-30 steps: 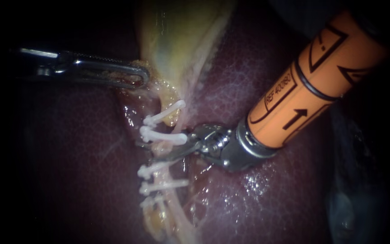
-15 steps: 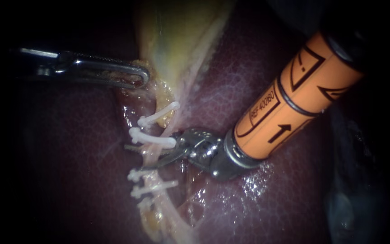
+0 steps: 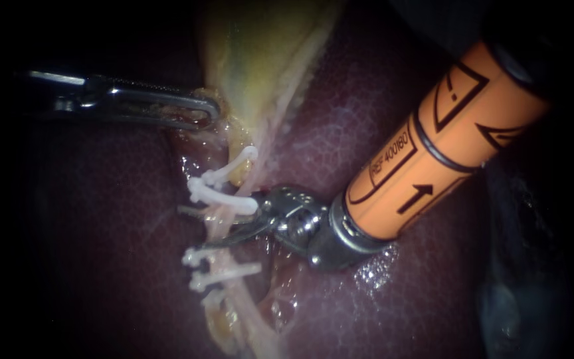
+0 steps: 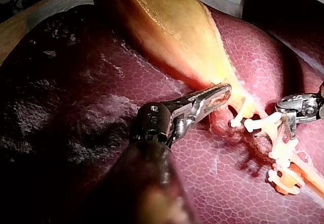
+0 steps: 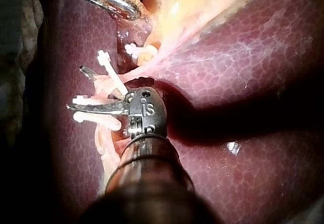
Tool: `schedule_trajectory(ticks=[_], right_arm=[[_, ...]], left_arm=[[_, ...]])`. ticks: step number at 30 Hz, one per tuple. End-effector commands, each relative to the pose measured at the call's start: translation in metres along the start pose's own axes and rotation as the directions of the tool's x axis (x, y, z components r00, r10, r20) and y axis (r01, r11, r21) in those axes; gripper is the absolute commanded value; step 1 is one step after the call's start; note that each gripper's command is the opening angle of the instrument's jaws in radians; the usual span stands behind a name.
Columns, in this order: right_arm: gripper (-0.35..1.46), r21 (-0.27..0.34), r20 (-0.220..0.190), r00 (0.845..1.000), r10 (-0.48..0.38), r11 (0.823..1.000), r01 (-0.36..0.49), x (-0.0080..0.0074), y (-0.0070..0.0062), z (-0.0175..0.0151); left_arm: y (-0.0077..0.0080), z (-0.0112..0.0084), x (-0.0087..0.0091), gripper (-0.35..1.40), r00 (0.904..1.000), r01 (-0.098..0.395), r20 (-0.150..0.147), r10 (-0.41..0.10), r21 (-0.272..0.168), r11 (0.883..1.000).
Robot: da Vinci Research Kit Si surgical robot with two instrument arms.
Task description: Go to the cutting position right tube
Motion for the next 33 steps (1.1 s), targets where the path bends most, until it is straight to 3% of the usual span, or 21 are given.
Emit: schedule_trajectory(ticks=[1,7,11,14,17,21,33], right_arm=[[1.26,0.002,-0.006,1.0,0.0,1.0,0.0,0.0,0.0001,0.0],[1.15,0.004,-0.012,1.0,-0.027,1.0,0.027,-0.0004,0.0006,0.0004],[0.88,0.003,-0.006,0.999,-0.034,0.999,0.034,-0.0004,0.0008,0.0004],[0.92,-0.025,0.04,0.998,-0.043,0.999,0.044,-0.0005,0.0008,0.0008],[1.02,-0.029,0.049,0.998,-0.043,0.999,0.045,-0.0007,0.0008,0.0011],[1.14,-0.021,0.03,0.999,-0.04,0.999,0.041,-0.0008,0.001,0.0013],[1.17,-0.044,0.007,1.0,-0.008,0.999,0.008,-0.0008,0.0018,0.0023]], left_arm=[[0.0,0.0,0.0,-0.35,1.0,0.0,0.0,0.0,0.001,1.0],[0.0,0.0,0.0,-0.35,1.0,0.0,0.0,0.0,0.001,1.0],[0.0,0.0,0.0,-0.35,1.0,0.0,0.0,0.0,0.001,1.0],[0.0,0.0,0.0,-0.35,1.0,0.0,0.0,0.0,0.001,1.0],[0.0,0.0,0.0,-0.35,1.0,0.0,0.0,0.0,0.001,1.0],[0.0,0.0,0.0,-0.35,1.0,0.0,0.0,0.0,0.001,1.0],[0.0,-0.0001,0.0,-0.35,1.0,0.006,0.0,-0.006,0.001,1.0]])
